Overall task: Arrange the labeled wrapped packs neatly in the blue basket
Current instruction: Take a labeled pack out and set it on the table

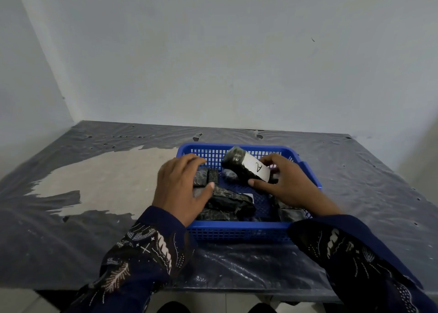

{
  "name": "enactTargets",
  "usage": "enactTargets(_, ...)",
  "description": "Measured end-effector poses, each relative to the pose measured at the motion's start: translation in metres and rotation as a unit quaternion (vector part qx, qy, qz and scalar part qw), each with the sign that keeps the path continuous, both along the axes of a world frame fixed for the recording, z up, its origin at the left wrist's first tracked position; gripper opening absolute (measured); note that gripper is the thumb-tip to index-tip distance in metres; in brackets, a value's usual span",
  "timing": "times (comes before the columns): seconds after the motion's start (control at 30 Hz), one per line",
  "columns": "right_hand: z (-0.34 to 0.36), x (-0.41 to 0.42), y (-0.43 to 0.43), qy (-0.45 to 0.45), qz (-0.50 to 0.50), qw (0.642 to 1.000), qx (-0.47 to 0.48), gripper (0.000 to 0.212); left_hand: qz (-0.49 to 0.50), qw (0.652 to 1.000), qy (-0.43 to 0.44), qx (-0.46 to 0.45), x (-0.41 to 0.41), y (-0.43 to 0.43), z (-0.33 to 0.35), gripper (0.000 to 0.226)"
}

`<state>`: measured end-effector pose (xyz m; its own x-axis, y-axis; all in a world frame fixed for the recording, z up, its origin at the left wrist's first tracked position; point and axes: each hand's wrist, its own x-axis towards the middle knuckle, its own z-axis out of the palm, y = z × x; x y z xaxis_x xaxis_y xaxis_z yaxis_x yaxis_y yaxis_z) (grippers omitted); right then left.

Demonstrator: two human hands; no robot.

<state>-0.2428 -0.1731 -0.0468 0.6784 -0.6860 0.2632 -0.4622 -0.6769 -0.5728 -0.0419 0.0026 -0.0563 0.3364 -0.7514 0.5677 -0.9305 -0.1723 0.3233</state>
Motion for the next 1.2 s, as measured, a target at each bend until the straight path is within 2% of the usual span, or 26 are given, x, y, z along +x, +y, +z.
enactTargets(0.07, 0.004, 0.007, 0.011, -0.033, -0.023, 0.999, 0.033, 0.052, -0.085, 0.995, 0.048, 0.001, -0.019, -0.003, 0.01, 0.055)
enactTargets(0.13, 0.006, 0.016, 0.022, -0.062, -0.05, 0.995, 0.056, 0.054, -0.147, 0.983, 0.108, 0.021, -0.035, -0.009, 0.015, 0.069)
enactTargets(0.23, 0.009, 0.024, 0.037, -0.095, -0.082, 0.99, 0.069, 0.064, -0.176, 0.977, 0.121, 0.02, -0.045, -0.018, 0.015, 0.09)
enactTargets(0.33, 0.014, 0.026, 0.051, -0.126, -0.067, 0.985, 0.096, 0.07, -0.173, 0.977, 0.125, 0.012, -0.045, -0.024, 0.015, 0.103)
enactTargets(0.5, 0.025, 0.015, 0.053, -0.144, 0.038, 0.972, 0.185, 0.053, -0.136, 0.981, 0.116, -0.071, -0.031, -0.026, 0.024, 0.082)
enactTargets(0.57, 0.031, 0.006, 0.047, -0.152, 0.036, 0.982, 0.11, 0.039, -0.128, 0.988, 0.076, -0.032, -0.018, -0.025, 0.026, 0.082)
enactTargets(0.63, 0.04, -0.004, 0.039, -0.16, 0.002, 0.986, -0.036, 0.032, -0.137, 0.988, 0.061, 0.03, -0.011, -0.024, 0.027, 0.085)
enactTargets(0.7, 0.048, -0.008, 0.03, -0.084, 0.043, 0.984, -0.149, 0.047, -0.158, 0.983, 0.063, 0.062, -0.011, -0.025, 0.028, 0.086)
enactTargets(0.73, 0.049, -0.007, 0.026, -0.026, 0.087, 0.981, -0.174, 0.058, -0.163, 0.982, 0.069, 0.064, -0.012, -0.026, 0.029, 0.086)
enactTargets(0.77, 0.049, -0.005, 0.023, 0.016, 0.123, 0.976, -0.182, 0.065, -0.164, 0.981, 0.079, 0.062, -0.014, -0.027, 0.029, 0.086)
enactTargets(0.83, 0.044, 0.0, 0.015, 0.031, 0.153, 0.975, -0.161, 0.065, -0.162, 0.98, 0.1, 0.055, -0.015, -0.027, 0.028, 0.087)
enactTargets(0.97, 0.036, 0.0, -0.006, 0.066, 0.103, 0.984, -0.131, 0.061, -0.127, 0.983, 0.124, 0.04, -0.004, -0.019, 0.019, 0.086)
enactTargets(1.03, 0.028, -0.002, -0.018, 0.131, 0.054, 0.982, -0.128, 0.063, -0.035, 0.996, 0.072, 0.044, 0.01, -0.011, 0.009, 0.077)
enactTargets(1.1, 0.016, -0.002, -0.025, 0.19, 0.03, 0.975, -0.109, 0.065, 0.051, 0.995, 0.064, 0.05, 0.022, -0.005, -0.003, 0.064)
enactTargets(1.2, 0.005, 0.006, -0.027, 0.213, 0.026, 0.973, -0.085, 0.066, 0.071, 0.974, 0.201, 0.074, 0.024, 0.002, -0.014, 0.055)
